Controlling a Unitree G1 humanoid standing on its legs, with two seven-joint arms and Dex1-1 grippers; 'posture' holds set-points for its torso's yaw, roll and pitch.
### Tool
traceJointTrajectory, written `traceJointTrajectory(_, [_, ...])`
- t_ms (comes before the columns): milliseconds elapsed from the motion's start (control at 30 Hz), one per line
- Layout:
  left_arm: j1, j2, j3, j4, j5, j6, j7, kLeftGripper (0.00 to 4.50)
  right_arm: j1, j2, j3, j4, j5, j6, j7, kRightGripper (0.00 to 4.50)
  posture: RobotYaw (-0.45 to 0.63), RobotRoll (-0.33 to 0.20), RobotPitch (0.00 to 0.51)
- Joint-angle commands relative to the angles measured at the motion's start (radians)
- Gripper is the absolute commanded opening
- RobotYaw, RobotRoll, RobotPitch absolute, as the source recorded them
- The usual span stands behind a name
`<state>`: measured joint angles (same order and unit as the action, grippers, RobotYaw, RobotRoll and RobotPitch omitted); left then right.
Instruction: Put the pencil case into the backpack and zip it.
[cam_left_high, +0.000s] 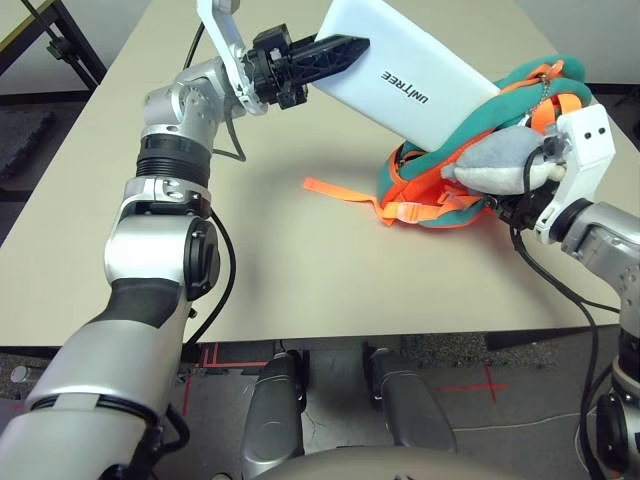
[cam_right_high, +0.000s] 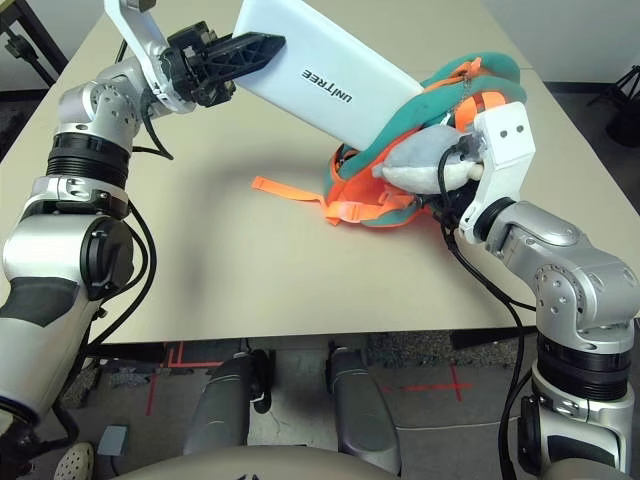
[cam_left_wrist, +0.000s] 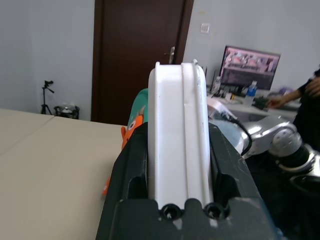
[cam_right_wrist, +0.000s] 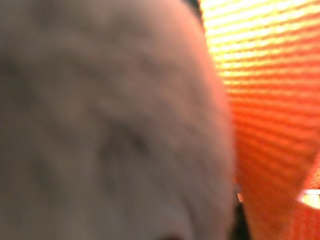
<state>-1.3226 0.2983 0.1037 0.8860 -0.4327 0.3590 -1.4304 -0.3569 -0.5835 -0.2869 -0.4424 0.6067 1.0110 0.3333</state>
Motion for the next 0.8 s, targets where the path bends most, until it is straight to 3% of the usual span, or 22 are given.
traceJointTrajectory(33, [0.011, -0.051, -0.069, 0.028, 0.066, -0.055, -0.013, 1.36, 0.009, 0.008, 0.034, 0.011, -0.002, 0.003, 0.009, 0.36, -0.24, 0.0, 0.193])
traceJointTrajectory(200, [0.032, -0.06, -0.087, 0.03, 0.111, -0.138, -0.02, 1.36, 0.009, 0.01, 0.032, 0.008, -0.004, 0.004, 0.007, 0.36, -0.24, 0.0, 0.194])
traceJointTrajectory(600, [-0.015, 0.025, -0.003, 0.001, 0.047, 0.005, -0.028, 1.36, 0.004, 0.013, 0.043, 0.02, -0.01, -0.005, 0.009, 0.36, -0.22, 0.0, 0.201])
traceJointTrajectory(800, [0.008, -0.071, -0.047, 0.046, 0.099, -0.101, 0.013, 1.36, -0.026, 0.012, 0.061, 0.047, -0.016, -0.015, 0.014, 0.36, -0.21, 0.0, 0.201])
